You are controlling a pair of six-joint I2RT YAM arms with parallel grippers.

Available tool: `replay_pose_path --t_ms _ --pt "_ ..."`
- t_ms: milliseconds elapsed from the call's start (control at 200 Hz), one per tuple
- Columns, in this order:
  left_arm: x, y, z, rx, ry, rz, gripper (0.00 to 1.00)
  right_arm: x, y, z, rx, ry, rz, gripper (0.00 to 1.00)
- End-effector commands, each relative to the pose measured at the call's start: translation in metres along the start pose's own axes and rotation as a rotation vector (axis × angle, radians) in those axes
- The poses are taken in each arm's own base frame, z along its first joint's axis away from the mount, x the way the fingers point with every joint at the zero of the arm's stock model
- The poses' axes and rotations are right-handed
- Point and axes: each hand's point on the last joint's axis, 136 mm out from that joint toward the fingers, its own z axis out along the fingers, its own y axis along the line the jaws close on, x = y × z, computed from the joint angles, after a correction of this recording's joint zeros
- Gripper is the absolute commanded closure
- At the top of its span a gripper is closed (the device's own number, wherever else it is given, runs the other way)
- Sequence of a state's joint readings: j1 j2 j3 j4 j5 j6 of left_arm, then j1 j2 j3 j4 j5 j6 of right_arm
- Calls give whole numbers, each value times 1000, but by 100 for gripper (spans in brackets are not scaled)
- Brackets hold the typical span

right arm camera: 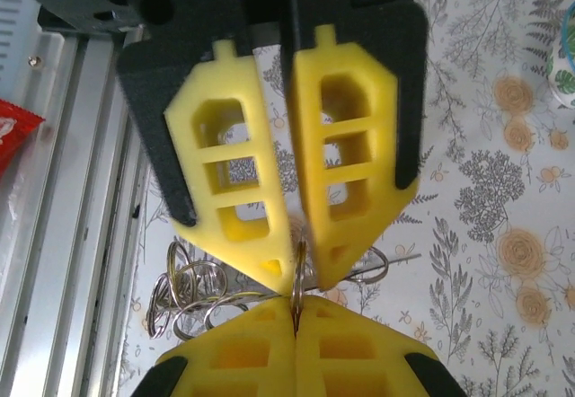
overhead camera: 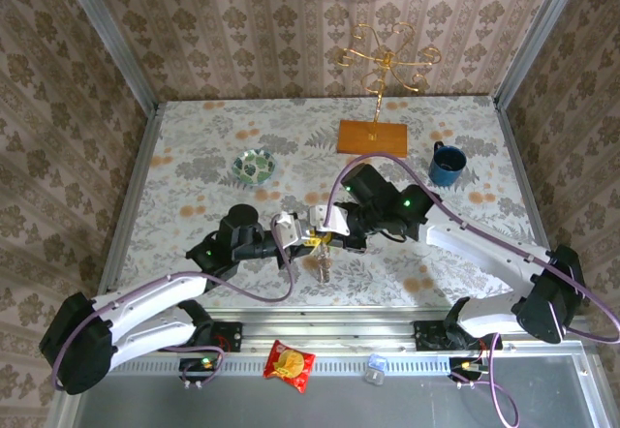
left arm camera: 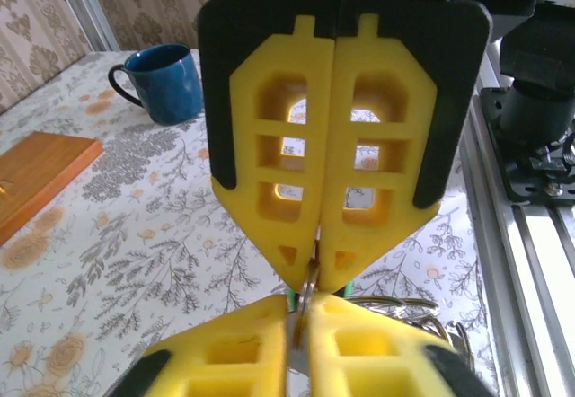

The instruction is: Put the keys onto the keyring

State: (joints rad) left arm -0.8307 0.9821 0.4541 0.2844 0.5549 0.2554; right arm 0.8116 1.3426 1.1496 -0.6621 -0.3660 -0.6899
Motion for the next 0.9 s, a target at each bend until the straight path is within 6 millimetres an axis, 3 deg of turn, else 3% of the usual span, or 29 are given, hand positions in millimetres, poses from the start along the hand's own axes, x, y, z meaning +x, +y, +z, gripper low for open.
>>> replay_pose_path --t_ms 0,75,125,200,355,495,765,895 --pt "-19 0 0 14 -34 41 96 -11 4 -3 -7 -6 -41 100" --pt "-21 -1 -1 17 -39 45 100 -12 2 -4 12 -30 -9 100" --pt "-22 -2 -3 19 -46 46 100 -14 0 -8 17 -73 30 88" --pt "-25 -3 -4 16 -70 46 100 -14 -2 -14 20 -154 100 80" --pt "-30 -4 -6 10 -120 51 100 -9 -4 -17 50 -208 160 79" --pt "-30 -4 -6 9 -136 49 100 0 -4 -12 64 -189 189 80" --pt "-30 -5 -7 10 -140 53 100 2 -4 -12 68 -185 195 97" --pt "-31 -5 -8 9 -144 59 100 9 -5 -8 62 -162 215 100"
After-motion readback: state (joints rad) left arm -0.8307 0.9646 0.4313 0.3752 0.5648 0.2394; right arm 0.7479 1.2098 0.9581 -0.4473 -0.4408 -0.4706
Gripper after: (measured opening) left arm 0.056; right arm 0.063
